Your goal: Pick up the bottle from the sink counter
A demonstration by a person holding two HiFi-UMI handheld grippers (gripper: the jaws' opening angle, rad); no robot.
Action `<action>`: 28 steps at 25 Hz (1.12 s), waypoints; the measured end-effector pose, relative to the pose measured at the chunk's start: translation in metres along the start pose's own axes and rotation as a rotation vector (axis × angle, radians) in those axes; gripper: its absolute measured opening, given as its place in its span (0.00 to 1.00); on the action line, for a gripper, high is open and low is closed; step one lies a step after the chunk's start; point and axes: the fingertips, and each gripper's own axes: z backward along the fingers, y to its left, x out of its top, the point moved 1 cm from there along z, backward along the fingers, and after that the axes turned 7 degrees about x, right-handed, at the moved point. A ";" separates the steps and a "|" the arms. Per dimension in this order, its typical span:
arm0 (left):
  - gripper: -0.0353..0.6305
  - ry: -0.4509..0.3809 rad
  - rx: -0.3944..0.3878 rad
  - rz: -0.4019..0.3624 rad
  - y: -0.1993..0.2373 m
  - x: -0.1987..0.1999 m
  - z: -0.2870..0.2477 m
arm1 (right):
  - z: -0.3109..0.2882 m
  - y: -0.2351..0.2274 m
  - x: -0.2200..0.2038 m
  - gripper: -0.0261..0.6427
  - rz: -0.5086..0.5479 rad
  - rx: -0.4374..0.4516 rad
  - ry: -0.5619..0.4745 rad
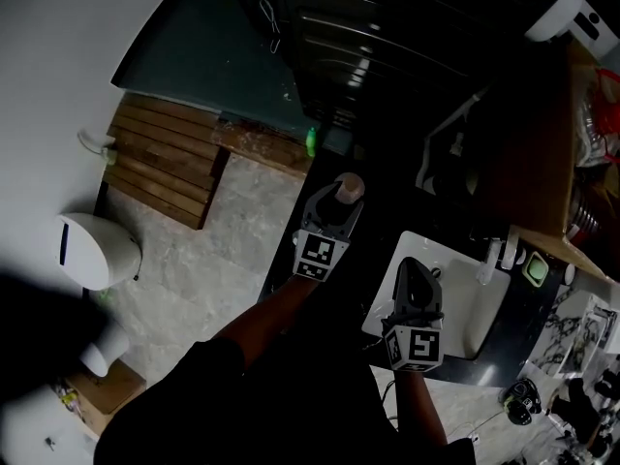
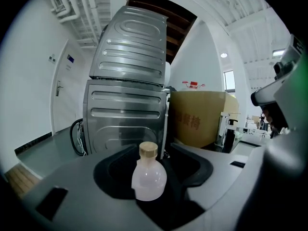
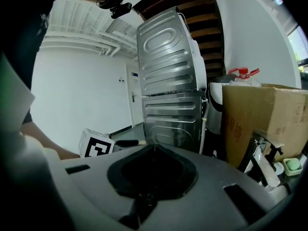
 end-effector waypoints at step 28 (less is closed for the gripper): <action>0.34 0.028 -0.014 -0.050 0.004 -0.020 -0.046 | 0.005 -0.023 -0.036 0.10 -0.034 -0.099 0.124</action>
